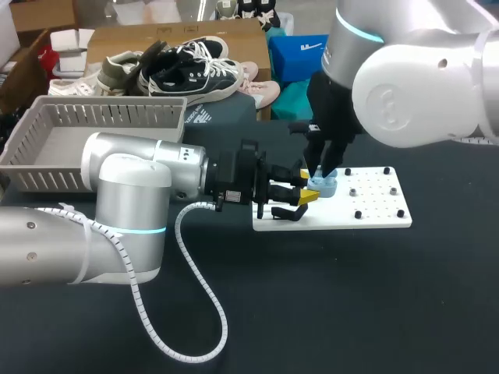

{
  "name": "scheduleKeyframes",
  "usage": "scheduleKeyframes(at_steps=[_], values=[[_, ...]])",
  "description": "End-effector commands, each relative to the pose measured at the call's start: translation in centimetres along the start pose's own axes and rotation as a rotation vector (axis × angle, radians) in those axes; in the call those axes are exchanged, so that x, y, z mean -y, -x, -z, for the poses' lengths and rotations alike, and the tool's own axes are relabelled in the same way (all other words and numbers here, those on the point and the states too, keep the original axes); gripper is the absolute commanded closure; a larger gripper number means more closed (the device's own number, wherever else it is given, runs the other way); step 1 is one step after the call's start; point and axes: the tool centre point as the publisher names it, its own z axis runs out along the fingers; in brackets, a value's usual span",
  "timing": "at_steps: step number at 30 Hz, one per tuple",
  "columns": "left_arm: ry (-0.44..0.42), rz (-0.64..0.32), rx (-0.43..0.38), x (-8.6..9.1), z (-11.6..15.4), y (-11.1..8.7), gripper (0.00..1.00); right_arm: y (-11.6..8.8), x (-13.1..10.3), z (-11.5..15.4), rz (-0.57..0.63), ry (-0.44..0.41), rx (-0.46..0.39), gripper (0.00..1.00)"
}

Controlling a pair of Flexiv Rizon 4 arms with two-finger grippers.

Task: Pick up each earbud case from the left stands, insert the matching earbuds, close the lid, and place the case in the box.

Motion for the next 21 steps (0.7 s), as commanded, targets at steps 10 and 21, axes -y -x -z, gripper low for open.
scheduleKeyframes(at_steps=[10,21], values=[[0.001,-0.001,0.002,-0.01,0.0,-0.07,1.0,0.4,-0.01,-0.66,-0.005,-0.009,-0.007,1.0],[0.001,-0.001,0.002,-0.01,0.0,-0.07,1.0,0.45,0.19,-0.88,-0.011,-0.028,-0.004,1.0]])
